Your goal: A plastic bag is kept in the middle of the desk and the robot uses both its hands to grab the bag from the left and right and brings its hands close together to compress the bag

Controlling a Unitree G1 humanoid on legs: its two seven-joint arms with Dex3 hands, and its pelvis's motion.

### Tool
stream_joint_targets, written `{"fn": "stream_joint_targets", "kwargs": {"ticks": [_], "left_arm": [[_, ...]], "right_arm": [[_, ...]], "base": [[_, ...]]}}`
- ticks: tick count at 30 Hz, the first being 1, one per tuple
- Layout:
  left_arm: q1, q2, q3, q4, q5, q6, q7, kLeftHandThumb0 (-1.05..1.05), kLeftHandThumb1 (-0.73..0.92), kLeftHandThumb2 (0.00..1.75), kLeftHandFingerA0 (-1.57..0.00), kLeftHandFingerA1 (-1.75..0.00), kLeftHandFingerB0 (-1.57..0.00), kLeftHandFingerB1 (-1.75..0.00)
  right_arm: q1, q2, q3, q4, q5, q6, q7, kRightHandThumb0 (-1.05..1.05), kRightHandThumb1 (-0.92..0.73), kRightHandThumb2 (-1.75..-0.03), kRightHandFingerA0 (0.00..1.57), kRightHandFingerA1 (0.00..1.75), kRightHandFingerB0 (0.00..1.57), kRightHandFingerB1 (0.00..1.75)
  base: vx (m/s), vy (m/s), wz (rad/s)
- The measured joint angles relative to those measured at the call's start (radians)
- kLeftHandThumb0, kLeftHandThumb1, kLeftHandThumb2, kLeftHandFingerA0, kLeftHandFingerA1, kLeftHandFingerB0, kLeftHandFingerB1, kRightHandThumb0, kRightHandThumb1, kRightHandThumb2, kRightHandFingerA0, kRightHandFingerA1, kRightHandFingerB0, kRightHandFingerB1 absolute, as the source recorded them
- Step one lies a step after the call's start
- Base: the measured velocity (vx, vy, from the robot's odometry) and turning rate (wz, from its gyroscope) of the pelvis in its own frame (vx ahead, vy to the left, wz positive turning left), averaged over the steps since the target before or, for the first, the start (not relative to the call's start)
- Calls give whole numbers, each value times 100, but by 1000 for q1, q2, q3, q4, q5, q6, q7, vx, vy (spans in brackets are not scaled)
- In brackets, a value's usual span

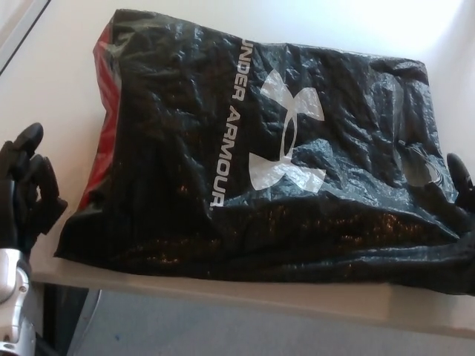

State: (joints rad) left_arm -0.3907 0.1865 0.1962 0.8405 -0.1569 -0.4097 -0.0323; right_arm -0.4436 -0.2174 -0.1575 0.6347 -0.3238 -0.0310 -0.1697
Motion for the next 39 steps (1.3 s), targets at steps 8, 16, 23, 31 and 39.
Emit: {"fn": "stream_joint_targets", "kwargs": {"ticks": [8,16,23,31,39], "left_arm": [[-25,-39,-16,44,13,14,3,-87,81,119,-5,-25,-11,-32],[-51,-58,-41,39,33,45,10,-83,84,119,-4,-25,-11,-29],[-122,-38,-76,64,59,87,8,-90,92,85,-5,-26,-14,-27],[-190,-93,-89,144,69,126,11,-85,83,119,-6,-34,-9,-30],[-195,-196,-94,176,69,111,21,-85,85,120,-5,-29,-11,-30]], "right_arm": [[10,26,28,54,21,39,-5,-91,-76,-63,15,37,0,8],[12,56,45,93,35,18,-49,-98,-66,-101,19,56,0,0],[9,70,63,150,41,-34,-91,-90,-61,-98,12,49,0,6],[-17,117,55,187,80,-64,-102,-89,-80,-110,0,15,0,7],[-61,148,25,235,149,-99,-70,-91,-88,-120,1,22,0,10]], "base": [[0,0,0],[0,0,0],[0,0,0],[0,0,0],[0,0,0]]}}
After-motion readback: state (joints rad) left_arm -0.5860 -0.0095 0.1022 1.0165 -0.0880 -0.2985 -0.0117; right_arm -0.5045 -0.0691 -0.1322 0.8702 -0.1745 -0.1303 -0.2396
